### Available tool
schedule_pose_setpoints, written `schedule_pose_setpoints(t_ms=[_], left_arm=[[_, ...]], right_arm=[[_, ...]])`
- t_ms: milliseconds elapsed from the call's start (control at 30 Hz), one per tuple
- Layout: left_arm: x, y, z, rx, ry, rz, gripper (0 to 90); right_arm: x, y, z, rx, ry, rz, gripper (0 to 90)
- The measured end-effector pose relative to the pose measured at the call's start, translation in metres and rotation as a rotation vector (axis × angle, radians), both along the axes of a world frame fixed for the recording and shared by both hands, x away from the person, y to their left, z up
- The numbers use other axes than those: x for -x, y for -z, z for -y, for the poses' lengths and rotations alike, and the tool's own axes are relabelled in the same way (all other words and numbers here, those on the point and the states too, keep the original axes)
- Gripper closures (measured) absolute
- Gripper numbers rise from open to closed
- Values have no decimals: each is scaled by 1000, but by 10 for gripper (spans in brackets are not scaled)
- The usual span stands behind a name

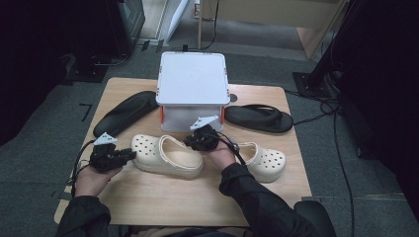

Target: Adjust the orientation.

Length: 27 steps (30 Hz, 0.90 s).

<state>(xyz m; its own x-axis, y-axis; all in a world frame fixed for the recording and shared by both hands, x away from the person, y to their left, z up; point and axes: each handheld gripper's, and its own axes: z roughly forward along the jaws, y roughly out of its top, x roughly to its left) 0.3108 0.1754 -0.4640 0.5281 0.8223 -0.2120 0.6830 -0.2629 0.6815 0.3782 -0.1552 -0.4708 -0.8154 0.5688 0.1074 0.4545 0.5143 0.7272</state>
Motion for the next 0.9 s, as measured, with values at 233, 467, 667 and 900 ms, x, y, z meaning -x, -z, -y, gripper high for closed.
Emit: schedule_pose_setpoints(t_ms=[233, 467, 667, 900], left_arm=[[-8, 3, -5, 31, -10, -12, 711], [-20, 5, -6, 51, -32, -9, 743], [-35, 5, 2, 63, -37, -16, 797], [-47, 5, 11, 72, -18, -29, 831]], right_arm=[[8, 0, -5, 11, -19, -46, 823], [32, 0, -6, -5, -30, -59, 819], [53, 4, -4, -36, -52, -78, 798], [70, 8, -6, -46, -79, -74, 781]])
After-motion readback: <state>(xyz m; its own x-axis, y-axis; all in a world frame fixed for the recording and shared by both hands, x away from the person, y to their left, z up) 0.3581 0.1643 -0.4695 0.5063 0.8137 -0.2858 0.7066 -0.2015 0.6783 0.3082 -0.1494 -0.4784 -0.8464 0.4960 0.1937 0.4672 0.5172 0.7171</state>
